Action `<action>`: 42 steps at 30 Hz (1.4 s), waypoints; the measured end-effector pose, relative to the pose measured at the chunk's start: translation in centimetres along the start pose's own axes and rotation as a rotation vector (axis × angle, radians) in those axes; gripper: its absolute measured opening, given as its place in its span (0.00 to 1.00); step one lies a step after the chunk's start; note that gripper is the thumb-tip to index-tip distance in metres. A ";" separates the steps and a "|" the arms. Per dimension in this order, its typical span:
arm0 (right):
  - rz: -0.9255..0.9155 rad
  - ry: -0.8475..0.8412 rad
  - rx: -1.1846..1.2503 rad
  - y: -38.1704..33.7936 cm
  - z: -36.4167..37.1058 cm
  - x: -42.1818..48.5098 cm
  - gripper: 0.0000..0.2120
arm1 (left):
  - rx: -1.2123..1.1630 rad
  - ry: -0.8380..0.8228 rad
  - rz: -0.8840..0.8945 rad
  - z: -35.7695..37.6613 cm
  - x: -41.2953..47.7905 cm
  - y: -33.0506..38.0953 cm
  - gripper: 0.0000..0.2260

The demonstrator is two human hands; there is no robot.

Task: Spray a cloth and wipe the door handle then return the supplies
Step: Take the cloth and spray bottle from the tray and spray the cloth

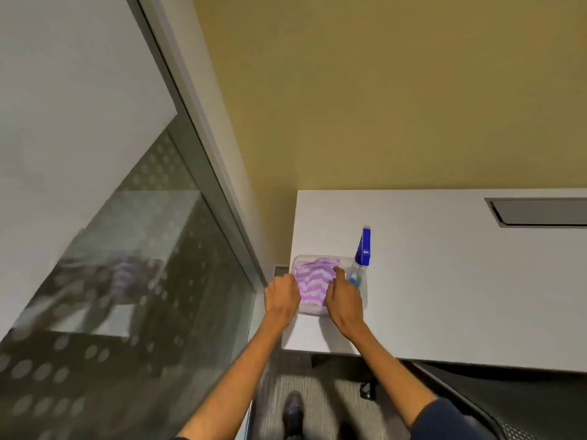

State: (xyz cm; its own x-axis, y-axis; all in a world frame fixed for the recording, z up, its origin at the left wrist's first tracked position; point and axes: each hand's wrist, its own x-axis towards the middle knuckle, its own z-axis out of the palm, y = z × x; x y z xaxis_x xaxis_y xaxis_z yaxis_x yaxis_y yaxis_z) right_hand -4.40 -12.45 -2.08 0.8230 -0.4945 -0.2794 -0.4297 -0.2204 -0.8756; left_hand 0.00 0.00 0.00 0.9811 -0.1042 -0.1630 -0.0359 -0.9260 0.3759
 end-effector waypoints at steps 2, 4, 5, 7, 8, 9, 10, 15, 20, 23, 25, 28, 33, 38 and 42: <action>-0.048 0.014 -0.159 -0.2 0.8 0.3 0.18 | -0.082 -0.047 -0.030 0.5 1.3 0.0 0.10; -0.095 0.012 -0.324 0.5 1.9 1.2 0.21 | -0.166 -0.098 -0.071 1.2 2.4 -0.1 0.10; -0.075 0.006 -0.330 0.4 2.3 1.4 0.23 | -0.207 -0.130 -0.079 1.6 2.9 -0.1 0.11; -0.052 0.022 -0.344 0.3 3.3 2.0 0.24 | -0.264 -0.191 -0.069 2.1 3.8 -0.3 0.15; -0.045 0.017 -0.353 0.2 3.9 2.3 0.25 | -0.256 -0.227 -0.038 2.2 4.2 -0.4 0.16; -0.023 0.009 -0.358 0.3 4.4 2.5 0.25 | -0.231 -0.278 -0.002 2.4 4.6 -0.4 0.17; 0.007 0.003 -0.344 0.4 4.9 3.0 0.24 | -0.193 -0.337 0.041 2.7 5.1 -0.5 0.18; 0.102 -0.058 -0.607 1.3 5.7 4.7 0.17 | 0.049 -0.595 0.257 3.9 7.0 -0.8 0.17; 0.111 -0.132 -0.726 2.0 5.9 5.6 0.19 | 0.292 -0.624 0.464 4.1 9.0 -1.0 0.16; 0.093 -0.150 -0.771 2.4 6.2 6.0 0.23 | 0.378 -0.617 0.562 4.0 9.7 -1.4 0.16; 0.084 -0.157 -0.799 2.8 6.4 6.2 0.22 | 0.389 -0.599 0.593 4.2 10.0 -1.8 0.15; 0.065 -0.155 -0.822 3.1 6.5 6.4 0.19 | 0.385 -0.559 0.614 4.8 10.1 -2.5 0.13; 0.080 -0.150 -0.863 2.9 7.1 6.8 0.23 | 0.376 -0.510 0.617 5.7 10.1 -2.6 0.13; 0.077 -0.138 -0.939 2.7 7.8 7.2 0.26 | 0.365 -0.482 0.609 6.1 10.2 -2.4 0.12; 0.035 -0.150 -0.933 2.8 7.6 7.8 0.16 | 0.360 -0.480 0.598 6.1 10.1 -2.4 0.14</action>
State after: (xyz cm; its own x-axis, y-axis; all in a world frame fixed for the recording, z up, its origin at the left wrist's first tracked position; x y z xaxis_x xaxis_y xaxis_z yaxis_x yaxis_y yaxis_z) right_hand 3.68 -10.53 -9.70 0.8155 -0.4144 -0.4041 -0.5252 -0.8232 -0.2156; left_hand 8.81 -1.08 -8.08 0.5932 -0.6807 -0.4298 -0.6614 -0.7165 0.2219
